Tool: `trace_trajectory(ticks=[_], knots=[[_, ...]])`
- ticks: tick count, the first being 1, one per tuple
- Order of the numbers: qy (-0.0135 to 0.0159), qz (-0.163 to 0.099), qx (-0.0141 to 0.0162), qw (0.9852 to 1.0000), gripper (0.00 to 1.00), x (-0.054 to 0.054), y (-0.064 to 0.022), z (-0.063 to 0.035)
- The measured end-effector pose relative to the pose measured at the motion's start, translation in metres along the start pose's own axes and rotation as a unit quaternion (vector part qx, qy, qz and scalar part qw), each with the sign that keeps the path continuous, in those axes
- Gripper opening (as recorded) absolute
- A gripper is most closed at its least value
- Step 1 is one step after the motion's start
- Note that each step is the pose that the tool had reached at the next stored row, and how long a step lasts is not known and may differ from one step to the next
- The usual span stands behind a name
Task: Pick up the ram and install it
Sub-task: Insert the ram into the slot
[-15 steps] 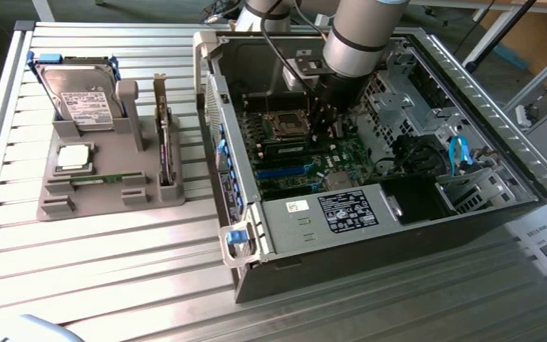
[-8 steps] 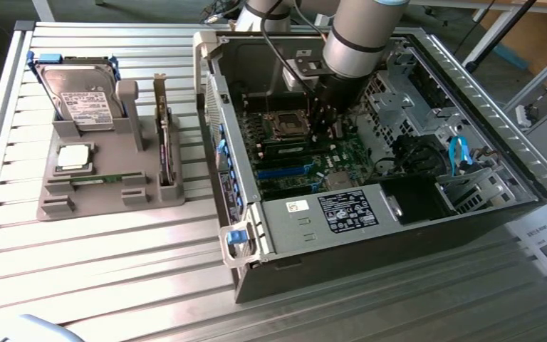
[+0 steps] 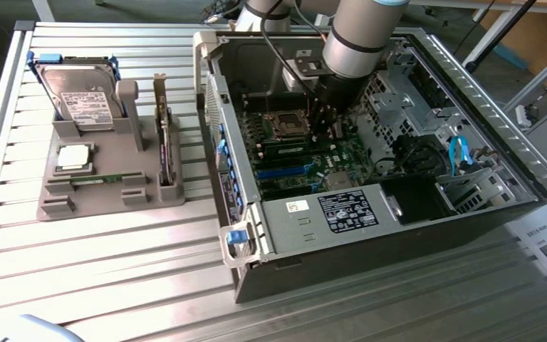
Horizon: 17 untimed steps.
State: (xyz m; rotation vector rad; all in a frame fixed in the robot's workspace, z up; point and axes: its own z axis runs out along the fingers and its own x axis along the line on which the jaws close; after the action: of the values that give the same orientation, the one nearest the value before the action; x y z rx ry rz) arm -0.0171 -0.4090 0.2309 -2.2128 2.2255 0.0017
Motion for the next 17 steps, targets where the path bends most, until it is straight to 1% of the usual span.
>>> trace_trajectory(ticks=[8,9,10,11,12,13,14,17], knots=[[0.0,0.0,0.0,1.0,0.12,0.0,0.0,0.0],[0.0,0.0,0.0,1.0,0.13,0.0,0.0,0.0],[0.0,0.0,0.0,1.0,0.19,0.0,0.0,0.0],[0.0,0.0,0.0,1.0,0.19,0.0,0.0,0.0],[0.0,0.0,0.0,1.0,0.25,0.0,0.0,0.0],[0.0,0.0,0.0,1.0,0.25,0.0,0.0,0.0],[0.0,0.0,0.0,1.0,0.31,0.0,0.0,0.0],[0.0,0.0,0.0,1.0,0.31,0.0,0.0,0.0]])
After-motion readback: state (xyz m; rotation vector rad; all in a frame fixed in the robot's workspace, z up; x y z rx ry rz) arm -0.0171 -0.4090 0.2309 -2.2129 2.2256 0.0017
